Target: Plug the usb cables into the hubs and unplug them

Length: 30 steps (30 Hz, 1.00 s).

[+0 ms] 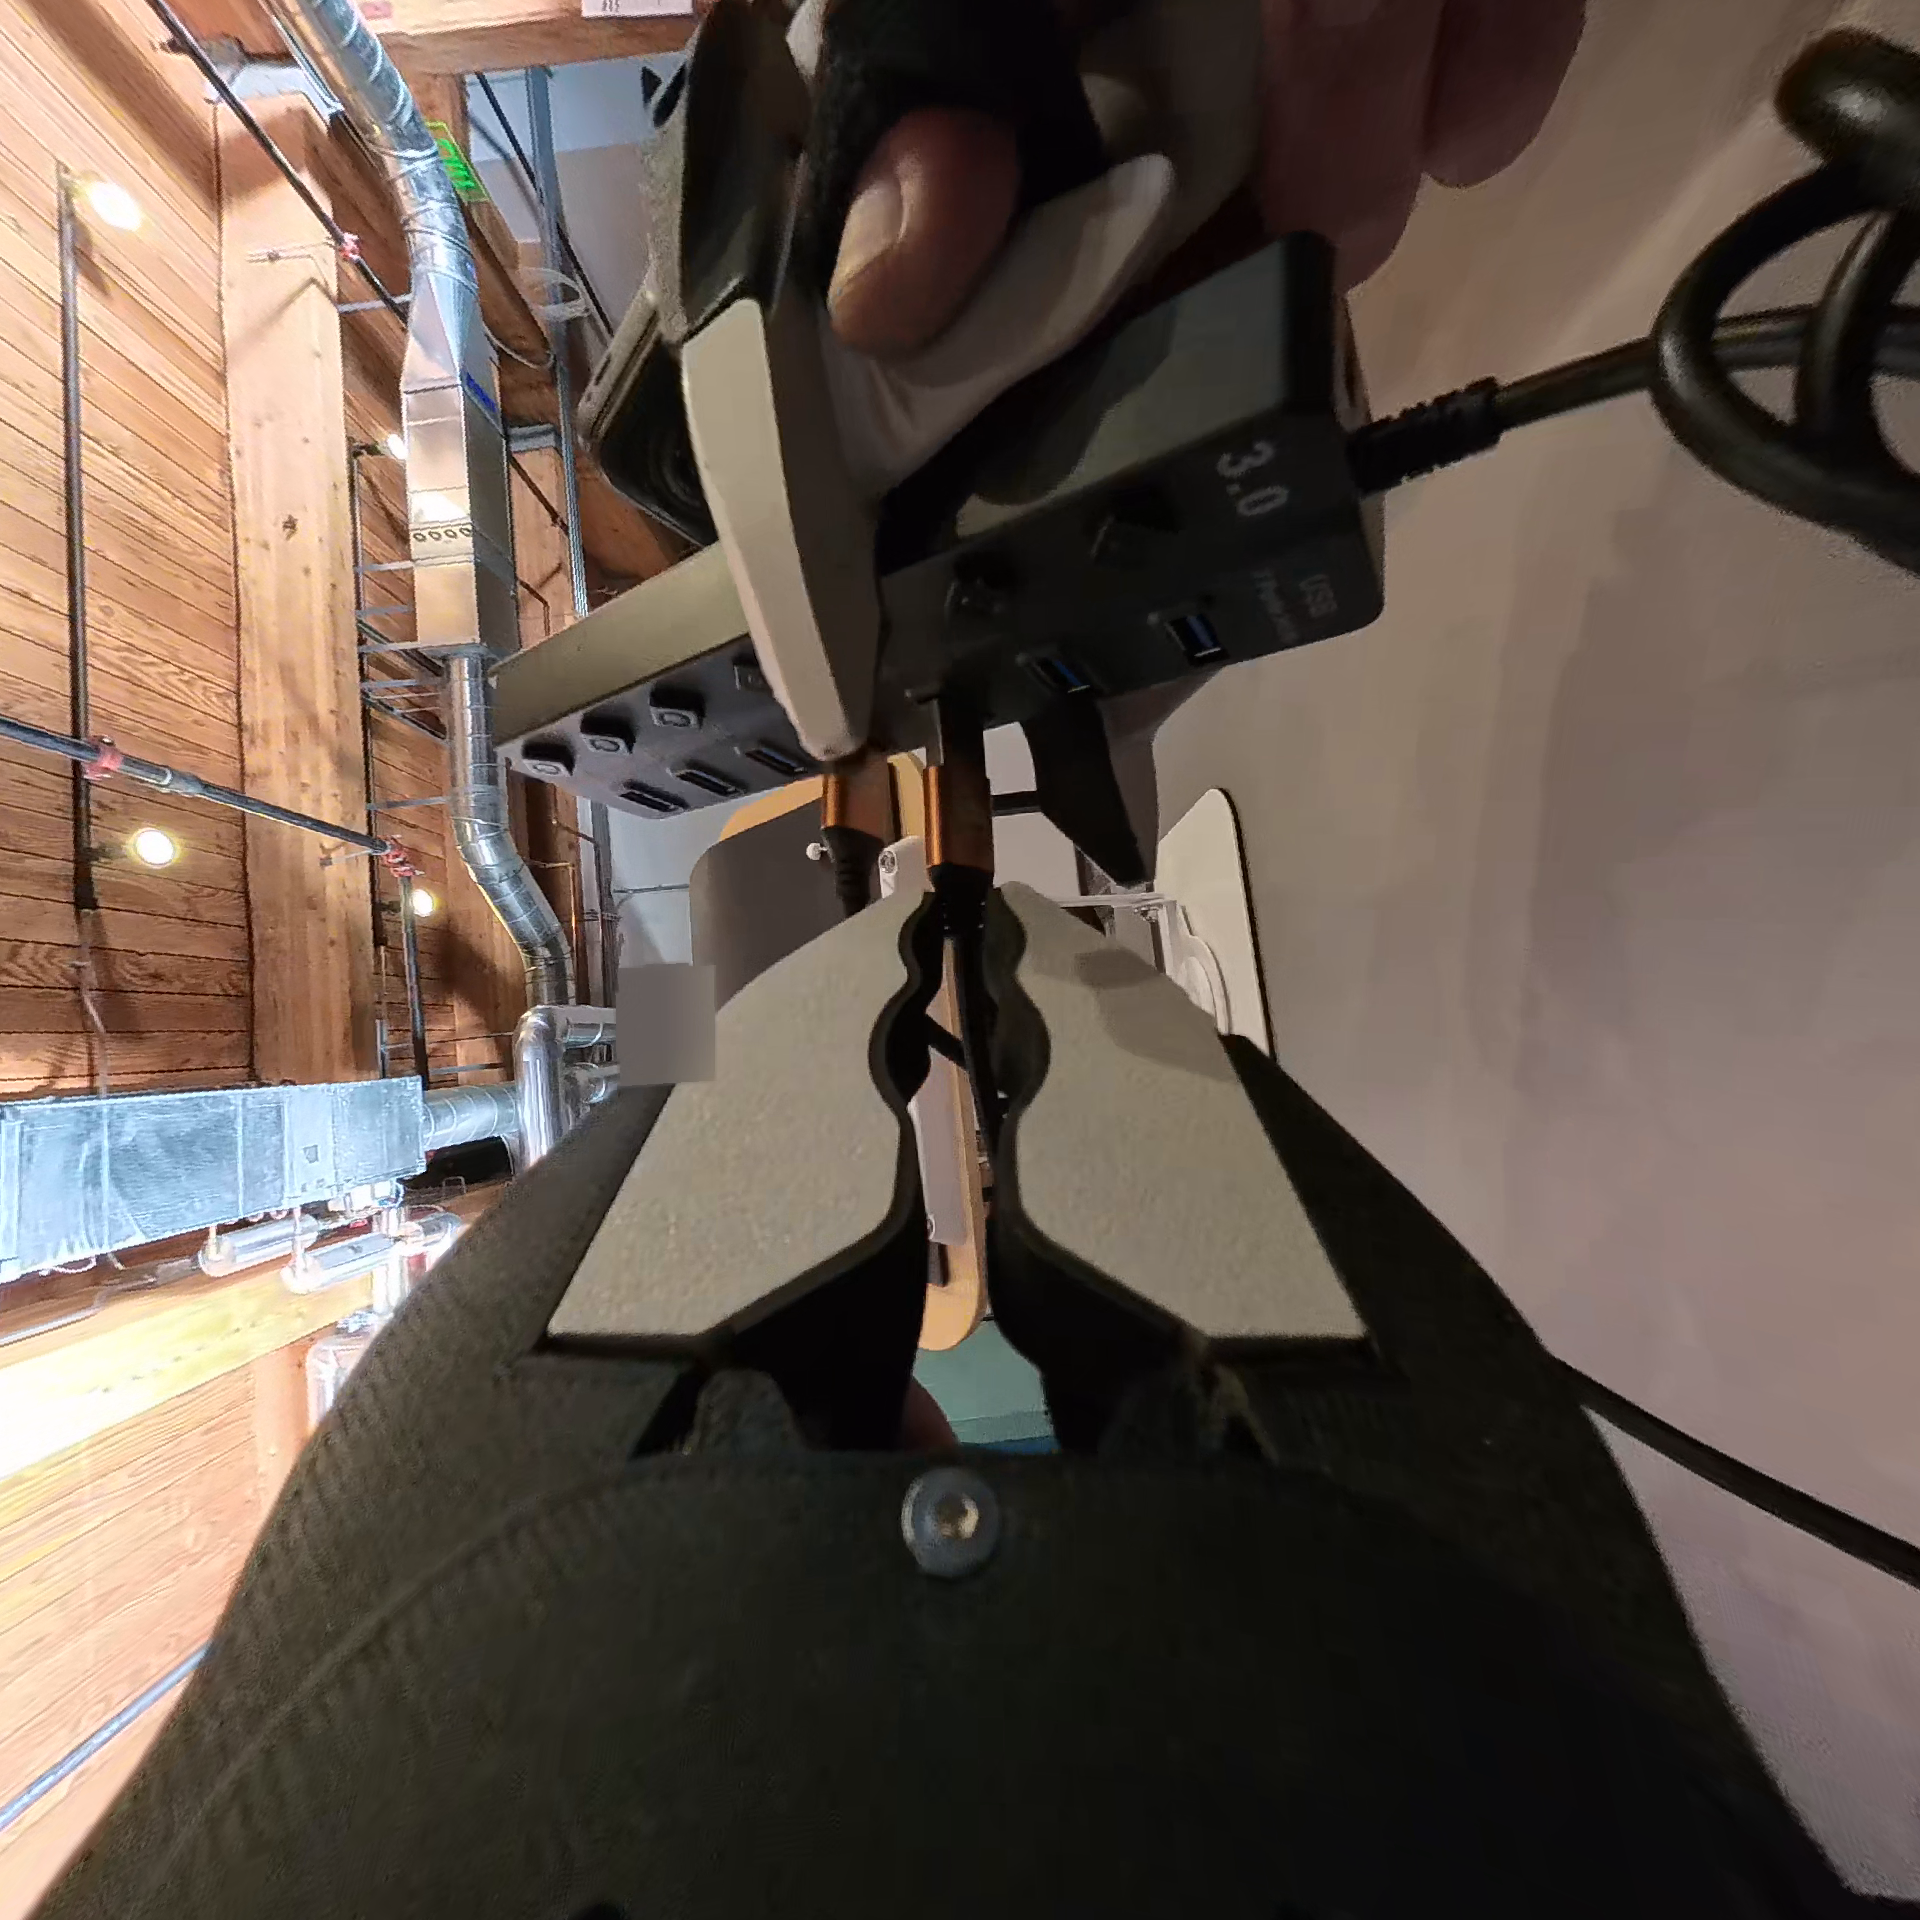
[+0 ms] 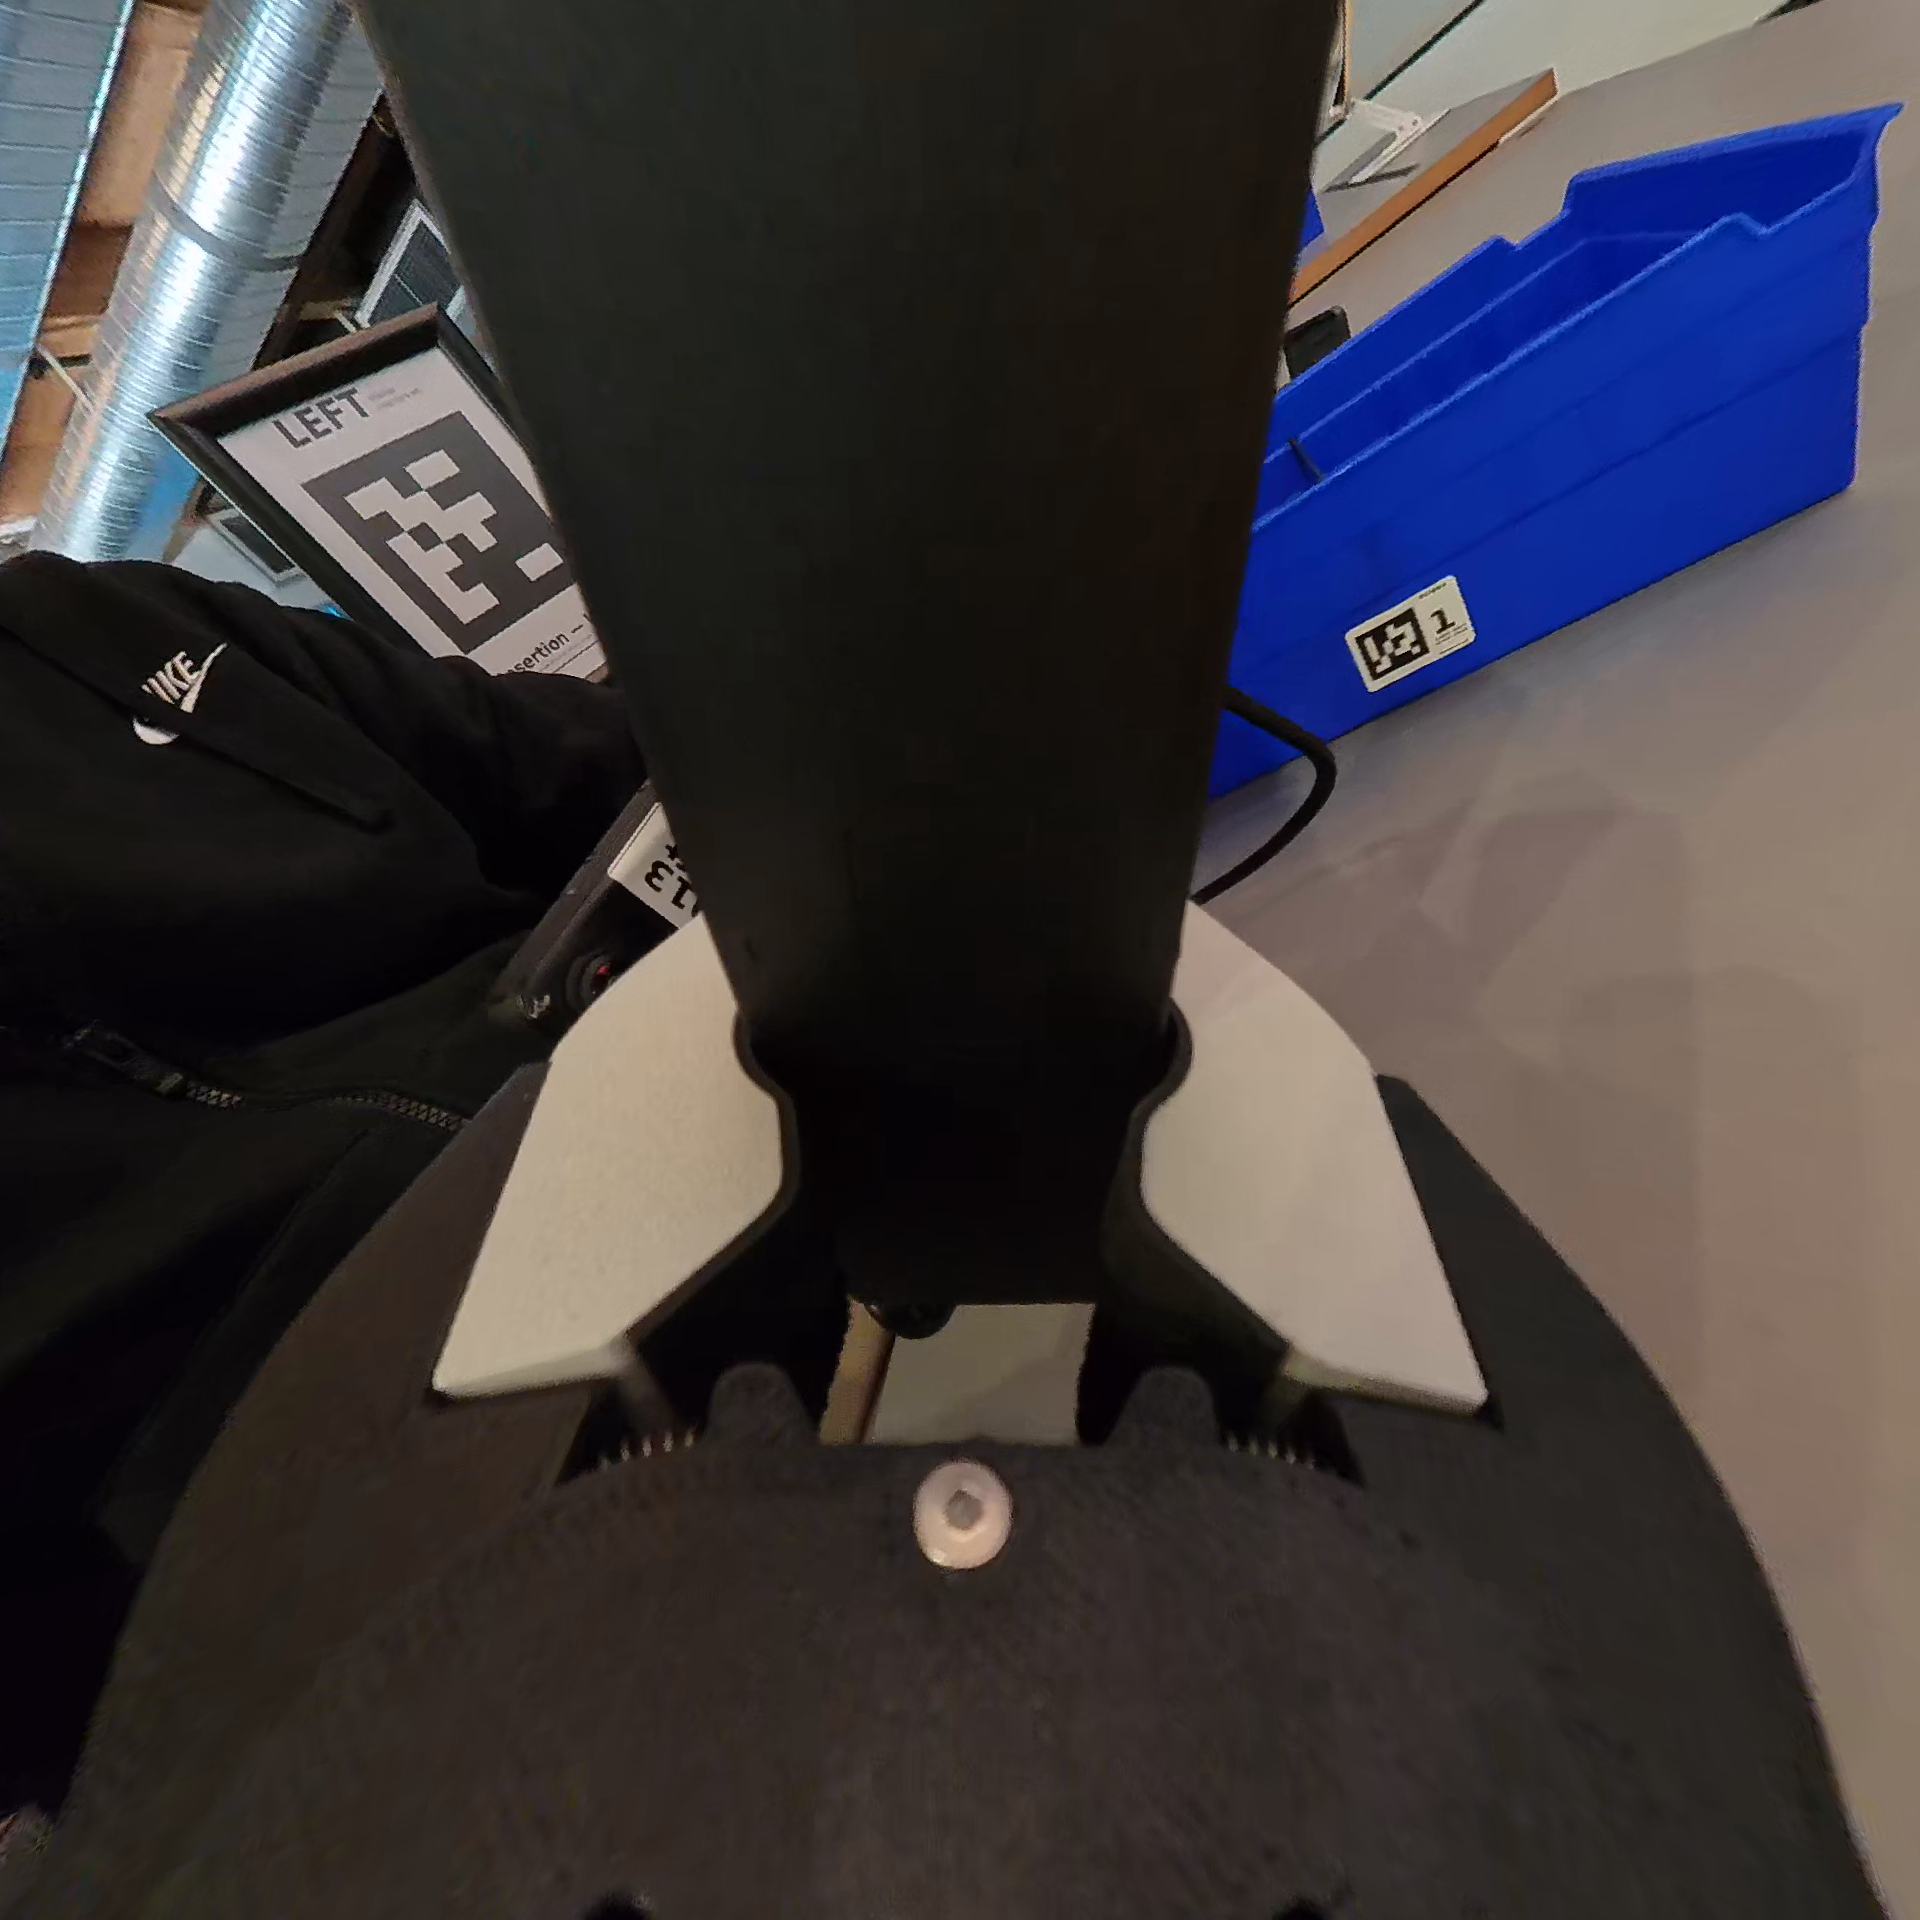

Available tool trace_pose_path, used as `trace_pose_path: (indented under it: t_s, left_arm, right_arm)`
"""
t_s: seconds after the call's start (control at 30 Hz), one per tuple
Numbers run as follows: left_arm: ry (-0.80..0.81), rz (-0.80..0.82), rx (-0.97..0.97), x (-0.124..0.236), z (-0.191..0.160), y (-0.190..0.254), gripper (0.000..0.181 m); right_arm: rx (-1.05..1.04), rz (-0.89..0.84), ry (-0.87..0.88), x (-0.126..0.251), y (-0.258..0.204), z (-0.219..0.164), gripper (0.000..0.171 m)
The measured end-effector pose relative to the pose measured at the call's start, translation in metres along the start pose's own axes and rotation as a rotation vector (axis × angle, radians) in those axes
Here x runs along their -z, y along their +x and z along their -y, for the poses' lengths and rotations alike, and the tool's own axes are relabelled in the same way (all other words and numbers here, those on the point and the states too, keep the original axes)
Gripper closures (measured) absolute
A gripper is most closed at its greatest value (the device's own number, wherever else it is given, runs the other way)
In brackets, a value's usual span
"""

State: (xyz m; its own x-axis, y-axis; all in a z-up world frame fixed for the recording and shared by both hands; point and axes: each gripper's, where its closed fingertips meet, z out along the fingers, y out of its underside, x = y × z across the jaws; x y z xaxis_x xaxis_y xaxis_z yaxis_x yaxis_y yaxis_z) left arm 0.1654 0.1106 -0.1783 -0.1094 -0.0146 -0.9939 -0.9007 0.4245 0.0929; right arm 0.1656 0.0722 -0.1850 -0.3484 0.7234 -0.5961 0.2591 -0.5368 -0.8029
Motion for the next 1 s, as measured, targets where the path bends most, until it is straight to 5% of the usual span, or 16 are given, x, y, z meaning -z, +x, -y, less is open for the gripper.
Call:
trace_pose_path:
  t_s: [1.0]
  left_arm:
    - [0.005,-0.07,0.037,0.006,0.009,0.008,0.175]
  right_arm:
    - [-0.019,-0.098,-0.228,-0.01,0.001,-0.023,0.106]
